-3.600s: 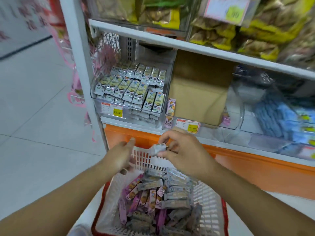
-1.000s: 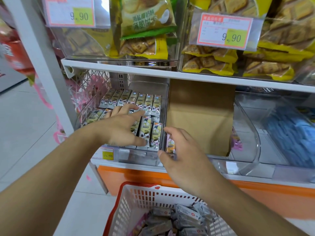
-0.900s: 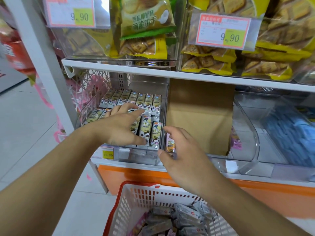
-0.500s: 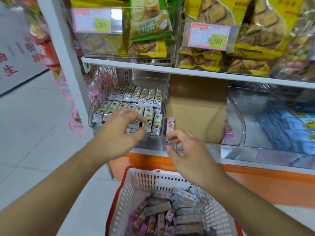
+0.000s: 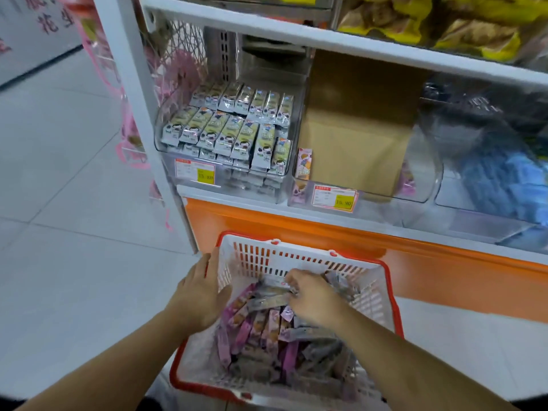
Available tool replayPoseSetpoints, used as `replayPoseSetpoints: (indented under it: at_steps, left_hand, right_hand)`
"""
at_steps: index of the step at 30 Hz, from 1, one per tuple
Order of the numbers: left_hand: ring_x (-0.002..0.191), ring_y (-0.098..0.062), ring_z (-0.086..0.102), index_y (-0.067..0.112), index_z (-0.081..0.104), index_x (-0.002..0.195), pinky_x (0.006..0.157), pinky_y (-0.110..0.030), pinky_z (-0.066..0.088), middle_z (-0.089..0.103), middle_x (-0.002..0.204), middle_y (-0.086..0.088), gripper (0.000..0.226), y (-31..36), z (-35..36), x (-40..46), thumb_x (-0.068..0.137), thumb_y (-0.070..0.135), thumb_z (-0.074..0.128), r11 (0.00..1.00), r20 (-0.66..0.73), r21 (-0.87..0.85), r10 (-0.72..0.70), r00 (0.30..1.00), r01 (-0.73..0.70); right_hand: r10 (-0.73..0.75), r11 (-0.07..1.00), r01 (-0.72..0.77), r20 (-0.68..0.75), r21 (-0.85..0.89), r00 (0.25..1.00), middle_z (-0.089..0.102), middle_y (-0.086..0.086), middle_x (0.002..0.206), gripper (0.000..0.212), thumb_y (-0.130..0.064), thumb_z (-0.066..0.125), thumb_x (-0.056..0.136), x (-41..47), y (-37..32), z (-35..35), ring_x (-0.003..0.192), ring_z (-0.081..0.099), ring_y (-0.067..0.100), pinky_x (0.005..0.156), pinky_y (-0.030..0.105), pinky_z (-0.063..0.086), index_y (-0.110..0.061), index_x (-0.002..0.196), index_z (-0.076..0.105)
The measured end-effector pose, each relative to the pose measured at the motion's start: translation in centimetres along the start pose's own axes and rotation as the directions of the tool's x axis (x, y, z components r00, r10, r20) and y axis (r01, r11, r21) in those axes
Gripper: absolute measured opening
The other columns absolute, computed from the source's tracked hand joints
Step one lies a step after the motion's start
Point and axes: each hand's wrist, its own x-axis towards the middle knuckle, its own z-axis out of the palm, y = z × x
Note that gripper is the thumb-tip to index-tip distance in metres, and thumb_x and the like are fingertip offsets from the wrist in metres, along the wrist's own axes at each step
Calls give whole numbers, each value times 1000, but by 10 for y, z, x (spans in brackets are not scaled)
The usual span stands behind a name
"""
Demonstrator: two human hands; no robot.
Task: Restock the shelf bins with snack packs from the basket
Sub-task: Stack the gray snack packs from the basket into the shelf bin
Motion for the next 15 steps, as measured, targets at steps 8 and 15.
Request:
replayPoseSetpoints:
  at_steps: [8, 15]
  left_hand:
    - [156, -39, 0, 30, -26, 158, 119, -65, 29, -28, 168, 3, 111, -7, 31, 17, 72, 93, 5, 994, 110, 60, -100, 989, 94]
    - [155, -41, -4, 31, -30, 155, 121, -62, 27, -32, 165, 3, 97, -6, 27, 18, 94, 78, 28, 991, 159, 91, -108, 981, 94]
  right_hand:
    - [36, 999, -37, 47, 10, 998, 57, 6, 121, 25, -24, 53, 104, 74, 25, 79, 108, 53, 20, 86, 35, 45, -13, 126, 55]
    - [107, 993, -103, 55, -66, 993, 54, 10, 141, 41, -21, 61, 96, 98, 39, 112, 131, 50, 33, 110, 47, 47, -15, 136, 58]
